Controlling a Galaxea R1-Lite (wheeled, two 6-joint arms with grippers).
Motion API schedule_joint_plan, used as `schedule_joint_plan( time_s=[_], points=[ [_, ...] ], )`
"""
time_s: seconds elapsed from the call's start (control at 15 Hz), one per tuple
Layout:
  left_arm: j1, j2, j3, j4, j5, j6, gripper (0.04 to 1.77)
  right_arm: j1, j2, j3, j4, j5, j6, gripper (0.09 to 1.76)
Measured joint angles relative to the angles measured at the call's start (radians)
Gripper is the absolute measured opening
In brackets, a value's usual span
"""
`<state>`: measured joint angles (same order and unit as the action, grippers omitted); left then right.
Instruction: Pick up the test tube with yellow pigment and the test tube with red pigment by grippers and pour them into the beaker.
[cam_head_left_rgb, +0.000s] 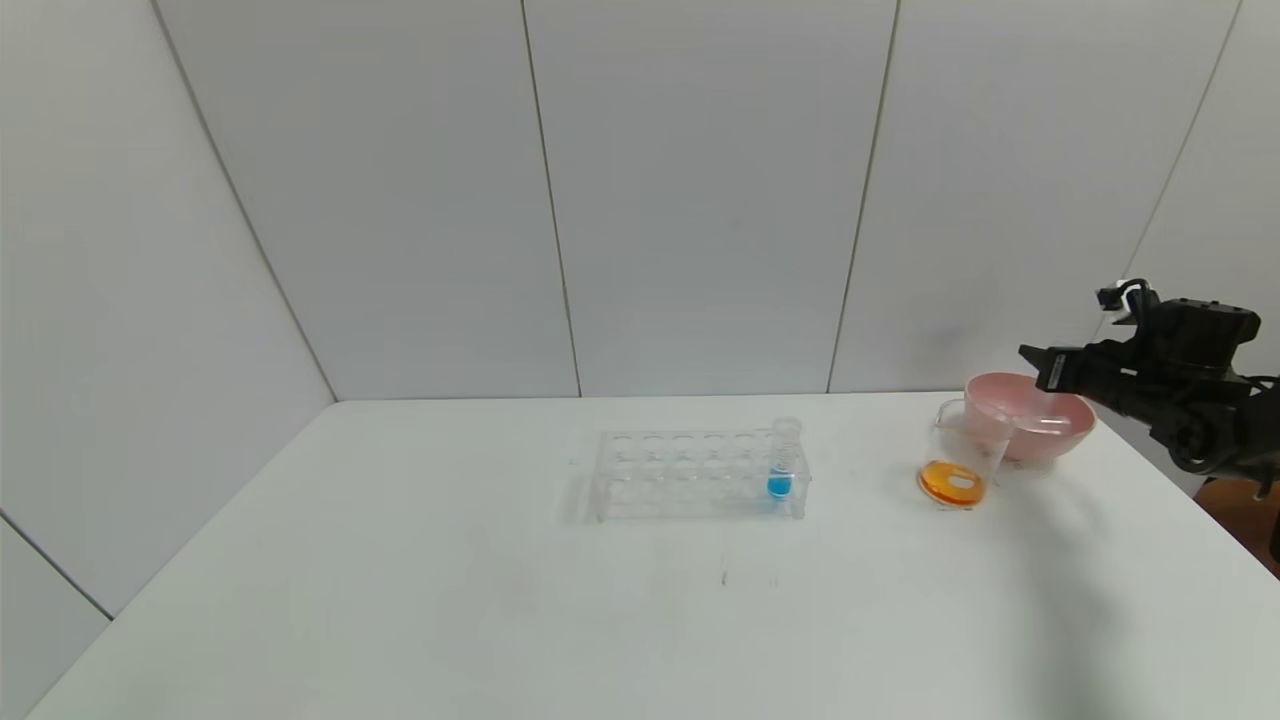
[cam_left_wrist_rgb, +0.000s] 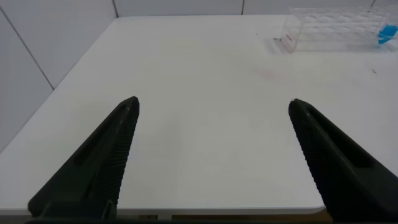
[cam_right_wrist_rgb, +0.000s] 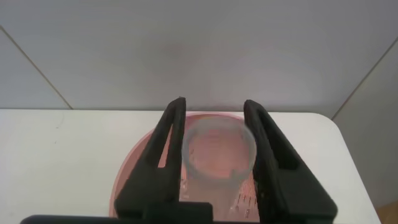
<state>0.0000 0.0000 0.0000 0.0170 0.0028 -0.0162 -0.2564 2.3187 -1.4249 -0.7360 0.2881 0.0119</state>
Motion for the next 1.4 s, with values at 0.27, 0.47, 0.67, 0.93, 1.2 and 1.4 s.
schedule_joint_plan(
  time_s=[0.27,0.47,0.67,0.93,1.2,1.4],
  points=[
    [0.000,0.000,0.000,0.000,0.000,0.000,1.72,0.001,0.000,-0.001,-0.032,0.000,0.003,1.13],
    [0.000,0.000,0.000,0.000,0.000,0.000,1.72,0.001,0.000,-0.001,-0.034,-0.001,0.004,1.32],
    [0.000,0.000,0.000,0.000,0.000,0.000,1.72,0.003,0.000,0.004,-0.034,-0.008,0.004,1.44],
    [0.000,0.000,0.000,0.000,0.000,0.000,1.72,0.024,-0.040,0.028,-0.022,-0.016,0.005,1.55],
    [0.000,0.000,0.000,0.000,0.000,0.000,1.72,0.080,-0.124,0.094,-0.023,-0.031,0.005,1.61],
    [0.000,0.000,0.000,0.000,0.000,0.000,1.72,0.124,-0.239,0.187,-0.029,-0.060,0.004,1.64]
  ],
)
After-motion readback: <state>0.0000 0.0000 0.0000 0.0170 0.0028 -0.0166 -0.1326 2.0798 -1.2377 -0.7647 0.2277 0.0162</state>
